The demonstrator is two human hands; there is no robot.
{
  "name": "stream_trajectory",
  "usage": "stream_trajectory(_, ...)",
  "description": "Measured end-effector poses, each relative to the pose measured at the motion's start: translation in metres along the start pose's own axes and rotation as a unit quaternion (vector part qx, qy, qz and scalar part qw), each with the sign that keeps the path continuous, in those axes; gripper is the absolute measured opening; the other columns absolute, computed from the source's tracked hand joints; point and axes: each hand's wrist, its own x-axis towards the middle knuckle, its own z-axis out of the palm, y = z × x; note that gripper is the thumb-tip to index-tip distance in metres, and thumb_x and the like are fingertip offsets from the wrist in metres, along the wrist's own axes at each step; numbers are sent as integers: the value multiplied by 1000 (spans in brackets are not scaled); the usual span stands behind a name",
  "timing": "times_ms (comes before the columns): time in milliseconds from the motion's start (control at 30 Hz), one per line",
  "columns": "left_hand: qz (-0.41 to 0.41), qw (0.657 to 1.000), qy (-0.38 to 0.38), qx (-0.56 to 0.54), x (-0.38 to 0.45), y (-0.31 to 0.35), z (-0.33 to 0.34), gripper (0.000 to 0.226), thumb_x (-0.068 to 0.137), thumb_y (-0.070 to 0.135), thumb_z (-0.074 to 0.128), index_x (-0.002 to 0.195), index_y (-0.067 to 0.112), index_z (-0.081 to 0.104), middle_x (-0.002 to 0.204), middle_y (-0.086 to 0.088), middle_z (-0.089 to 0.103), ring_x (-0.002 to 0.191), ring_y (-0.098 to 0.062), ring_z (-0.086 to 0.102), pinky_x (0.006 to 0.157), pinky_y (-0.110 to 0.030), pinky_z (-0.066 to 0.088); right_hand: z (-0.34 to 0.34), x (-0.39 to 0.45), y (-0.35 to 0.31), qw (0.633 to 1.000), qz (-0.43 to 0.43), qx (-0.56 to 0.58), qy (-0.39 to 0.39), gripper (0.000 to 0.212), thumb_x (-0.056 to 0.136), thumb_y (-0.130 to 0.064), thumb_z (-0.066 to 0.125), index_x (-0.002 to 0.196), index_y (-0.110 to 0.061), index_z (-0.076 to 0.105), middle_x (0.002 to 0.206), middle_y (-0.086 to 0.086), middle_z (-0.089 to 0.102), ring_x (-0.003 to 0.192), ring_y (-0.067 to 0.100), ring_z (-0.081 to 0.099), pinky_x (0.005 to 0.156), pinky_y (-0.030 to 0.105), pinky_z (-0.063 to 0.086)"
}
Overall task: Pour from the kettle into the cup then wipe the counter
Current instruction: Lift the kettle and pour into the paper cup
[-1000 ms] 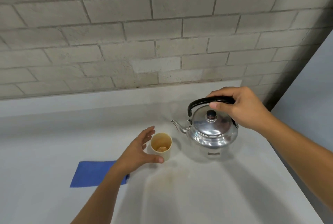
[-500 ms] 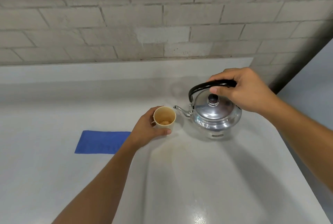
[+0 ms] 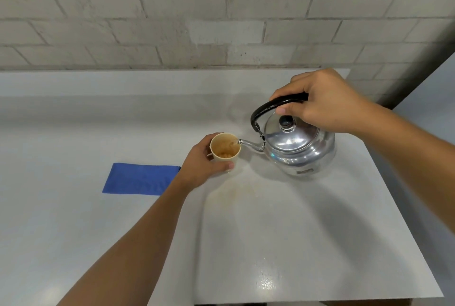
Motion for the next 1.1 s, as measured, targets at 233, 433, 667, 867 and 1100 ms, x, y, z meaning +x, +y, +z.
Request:
stream_trajectory(233, 4, 1000, -4, -14, -1, -1, 0, 78, 65, 22, 98, 131, 39, 61, 124, 13, 72, 116, -12, 68, 90, -21, 57, -1, 10, -7, 999, -24, -35, -26, 23, 83, -22, 79, 105, -32, 79, 82, -13, 67, 82, 8, 62, 73, 18, 45)
stream_trajectory(433, 0, 1000, -4, -25, 0, -2, 1, 80, 64, 23, 99, 133, 36, 61, 126, 10, 72, 118, -16, 68, 93, -25, 57, -2, 15, -6, 997, -35, -56, -42, 24, 83, -22, 80, 105, -30, 80, 79, -12, 66, 80, 8, 61, 70, 21, 45)
stream_trajectory(667, -1, 1000, -1, -28, 1, -2, 1, 80, 63, 25, 99, 132, 36, 61, 126, 8, 72, 118, -18, 68, 95, -27, 58, -5, 17, -6, 995, -47, -73, -50, 24, 83, -21, 79, 105, -30, 80, 71, -13, 61, 74, 1, 59, 65, 17, 40)
stream_trajectory(867, -3, 1000, 0, -22, 0, -1, 1, 80, 62, 28, 99, 132, 38, 61, 126, 9, 71, 118, -17, 68, 92, -24, 57, -10, 19, -6, 995, -41, -76, -56, 24, 84, -21, 79, 106, -30, 79, 69, -16, 60, 70, -5, 57, 62, 10, 36)
stream_trajectory(1100, -6, 1000, 0, -20, 0, 0, 1, 79, 63, 27, 99, 132, 37, 61, 126, 9, 71, 118, -17, 68, 92, -24, 57, -12, 22, -8, 994, -50, -80, -61, 23, 84, -20, 79, 105, -30, 80, 70, -15, 62, 70, 1, 59, 65, 17, 40)
